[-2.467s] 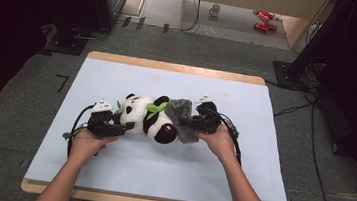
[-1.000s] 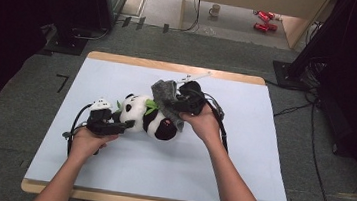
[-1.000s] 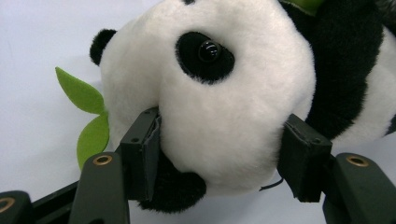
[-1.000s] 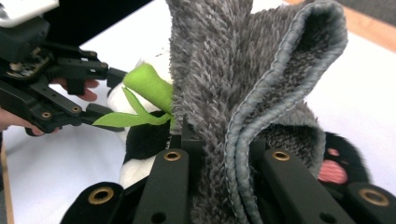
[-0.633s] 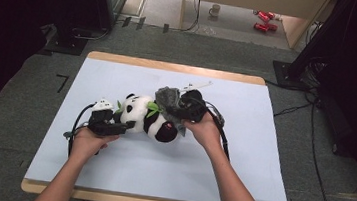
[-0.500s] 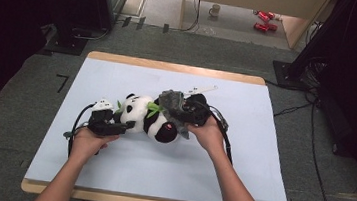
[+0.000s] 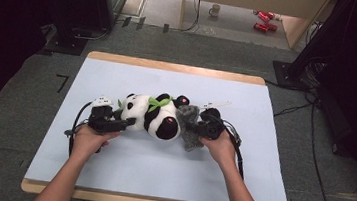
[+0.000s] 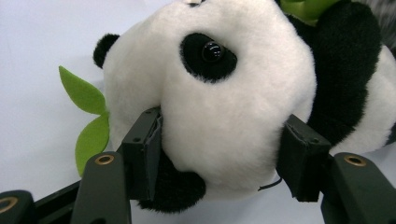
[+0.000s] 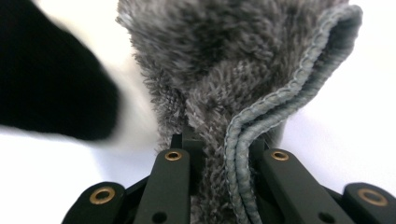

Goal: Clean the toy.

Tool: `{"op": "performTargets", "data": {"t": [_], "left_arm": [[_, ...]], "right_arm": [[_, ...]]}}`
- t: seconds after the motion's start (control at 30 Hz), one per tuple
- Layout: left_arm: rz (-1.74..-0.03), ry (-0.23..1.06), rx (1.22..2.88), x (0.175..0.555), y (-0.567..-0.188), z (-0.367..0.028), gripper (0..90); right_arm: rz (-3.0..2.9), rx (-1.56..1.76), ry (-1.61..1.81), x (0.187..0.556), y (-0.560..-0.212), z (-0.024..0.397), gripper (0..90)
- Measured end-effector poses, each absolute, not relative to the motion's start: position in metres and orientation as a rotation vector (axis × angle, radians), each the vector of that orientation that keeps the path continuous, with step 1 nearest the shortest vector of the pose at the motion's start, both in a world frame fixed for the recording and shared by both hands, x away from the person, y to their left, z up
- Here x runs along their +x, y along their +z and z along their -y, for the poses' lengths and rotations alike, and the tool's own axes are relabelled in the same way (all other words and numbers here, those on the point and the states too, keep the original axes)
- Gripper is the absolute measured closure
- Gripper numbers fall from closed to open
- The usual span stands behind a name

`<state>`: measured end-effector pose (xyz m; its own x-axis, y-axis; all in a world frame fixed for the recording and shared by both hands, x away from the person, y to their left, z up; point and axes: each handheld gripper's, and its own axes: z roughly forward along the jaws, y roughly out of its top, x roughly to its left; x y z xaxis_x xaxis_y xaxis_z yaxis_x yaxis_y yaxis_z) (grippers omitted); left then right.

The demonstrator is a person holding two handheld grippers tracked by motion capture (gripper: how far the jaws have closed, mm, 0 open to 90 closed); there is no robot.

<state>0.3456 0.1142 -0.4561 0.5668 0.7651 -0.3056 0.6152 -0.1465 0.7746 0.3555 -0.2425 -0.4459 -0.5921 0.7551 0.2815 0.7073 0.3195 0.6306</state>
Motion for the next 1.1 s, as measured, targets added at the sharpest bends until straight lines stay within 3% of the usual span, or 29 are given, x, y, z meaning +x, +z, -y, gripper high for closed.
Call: {"op": "performTargets", "data": {"t": [0.2, 0.43, 0.77, 0.9, 1.1], "left_arm": [[-1.164, 0.167, 1.804, 0.353, -0.453, -0.112, 39.8], [-1.18, 0.166, 1.791, 0.36, -0.448, -0.108, 40.0], [-1.176, 0.171, 1.815, 0.363, -0.443, -0.105, 40.5], [-1.172, 0.175, 1.818, 0.362, -0.444, -0.105, 41.1], [-1.151, 0.186, 1.853, 0.361, -0.446, -0.103, 41.8]], "right_arm": [[-2.452, 1.467, 1.14, 0.355, -0.44, 0.261, 79.2], [-2.339, 1.416, 1.309, 0.348, -0.392, 0.272, 79.2], [-2.355, 1.243, 1.398, 0.356, -0.334, 0.238, 79.1], [-2.432, 1.183, 1.377, 0.361, -0.331, 0.213, 79.0], [-2.554, 1.167, 1.247, 0.364, -0.359, 0.186, 78.9]]}}
